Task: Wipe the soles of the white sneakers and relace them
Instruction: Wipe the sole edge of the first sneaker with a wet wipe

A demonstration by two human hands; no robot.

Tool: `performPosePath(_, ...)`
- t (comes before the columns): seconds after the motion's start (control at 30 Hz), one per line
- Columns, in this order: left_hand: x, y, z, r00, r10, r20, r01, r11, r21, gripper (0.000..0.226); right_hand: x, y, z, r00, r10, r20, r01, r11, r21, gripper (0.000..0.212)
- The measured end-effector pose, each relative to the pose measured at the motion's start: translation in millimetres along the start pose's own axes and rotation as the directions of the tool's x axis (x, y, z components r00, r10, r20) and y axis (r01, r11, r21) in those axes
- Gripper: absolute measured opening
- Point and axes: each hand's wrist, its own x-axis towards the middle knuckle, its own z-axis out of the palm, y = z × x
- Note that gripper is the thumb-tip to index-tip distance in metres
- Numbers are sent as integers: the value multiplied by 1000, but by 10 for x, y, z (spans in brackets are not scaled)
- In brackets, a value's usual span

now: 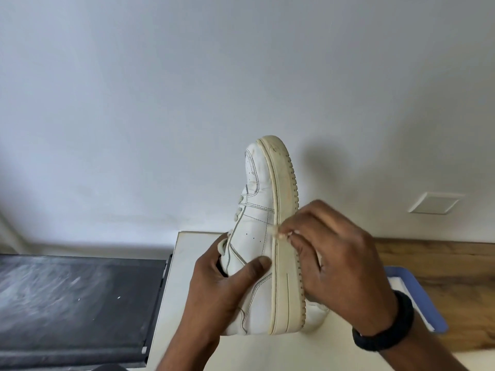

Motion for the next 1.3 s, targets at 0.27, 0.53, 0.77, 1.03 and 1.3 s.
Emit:
performPosePath(0.27, 268, 427, -13, 985, 170, -33, -170, 985, 13, 30, 294, -100, -77, 987, -49, -153, 40, 997, -59, 14)
performPosePath(0.53, 165, 879, -28, 975, 222, -32, -219, 973, 69, 30, 529, -182, -426, 968, -88, -236, 85, 996, -22, 13)
performPosePath(0.77, -172, 1164, 46, 953, 303, 12, -303, 949, 81, 45, 468, -474, -719, 934, -115, -338, 124, 992, 5, 15)
performPosePath(1.03, -571, 1113, 127, 935, 354, -2, -353, 933, 76, 60, 270, -646, -987, 916, -89, -390, 102, 995, 13, 15)
performPosePath(1.3, -741, 1010, 215, 943, 331, -18, -330, 943, 39, 36, 40, -699, -946, 966, -91, -240, 106, 993, 47, 16)
